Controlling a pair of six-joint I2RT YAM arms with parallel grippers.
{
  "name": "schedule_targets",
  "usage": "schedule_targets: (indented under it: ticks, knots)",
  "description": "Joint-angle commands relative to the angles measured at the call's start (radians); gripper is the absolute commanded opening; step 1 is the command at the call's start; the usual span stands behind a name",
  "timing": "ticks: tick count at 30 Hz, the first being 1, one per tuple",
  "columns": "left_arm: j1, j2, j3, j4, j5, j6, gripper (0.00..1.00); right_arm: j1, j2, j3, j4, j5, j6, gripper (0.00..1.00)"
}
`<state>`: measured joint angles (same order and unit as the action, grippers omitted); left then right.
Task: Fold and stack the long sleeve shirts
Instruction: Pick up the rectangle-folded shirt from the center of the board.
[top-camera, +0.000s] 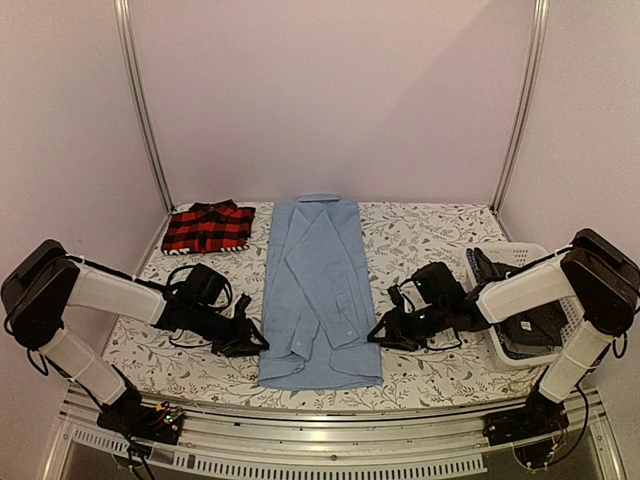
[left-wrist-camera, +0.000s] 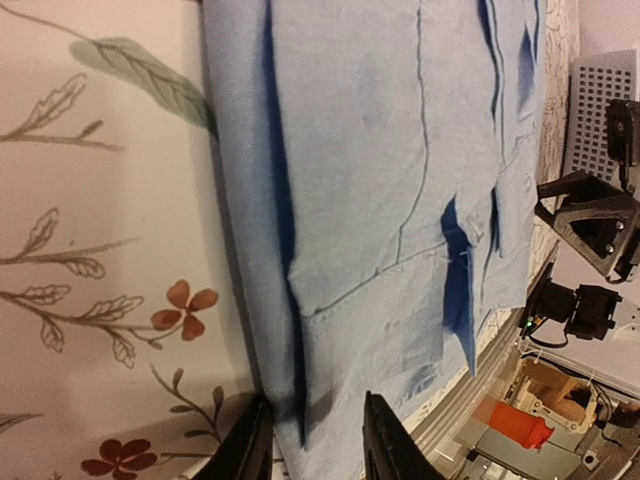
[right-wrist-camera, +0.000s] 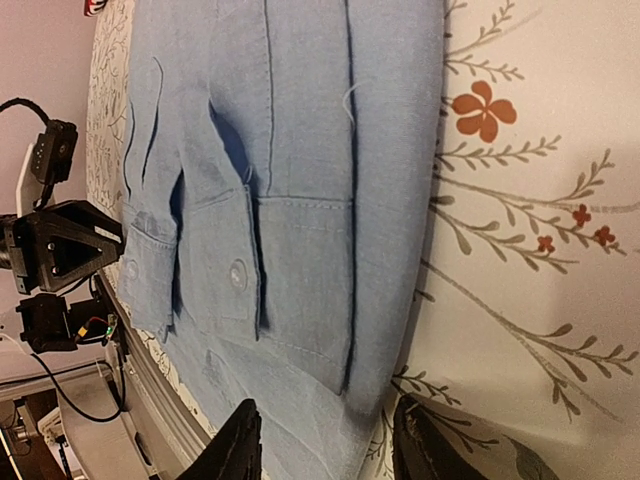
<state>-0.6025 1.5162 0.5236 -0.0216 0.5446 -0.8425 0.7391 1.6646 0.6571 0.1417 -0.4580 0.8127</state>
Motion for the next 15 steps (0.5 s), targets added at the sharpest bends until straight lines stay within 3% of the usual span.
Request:
schedule_targets:
  ticks: [1, 15]
  knots:
    - [-0.018, 0.006, -0.018, -0.050, -0.019, -0.004, 0.31, -0.006, 0.018, -0.016, 0.020, -0.007, 0.001, 0.43]
    - [-0.047, 0.035, -0.014, -0.067, -0.001, -0.009, 0.32, -0.014, 0.038, -0.012, 0.048, -0.017, 0.011, 0.38]
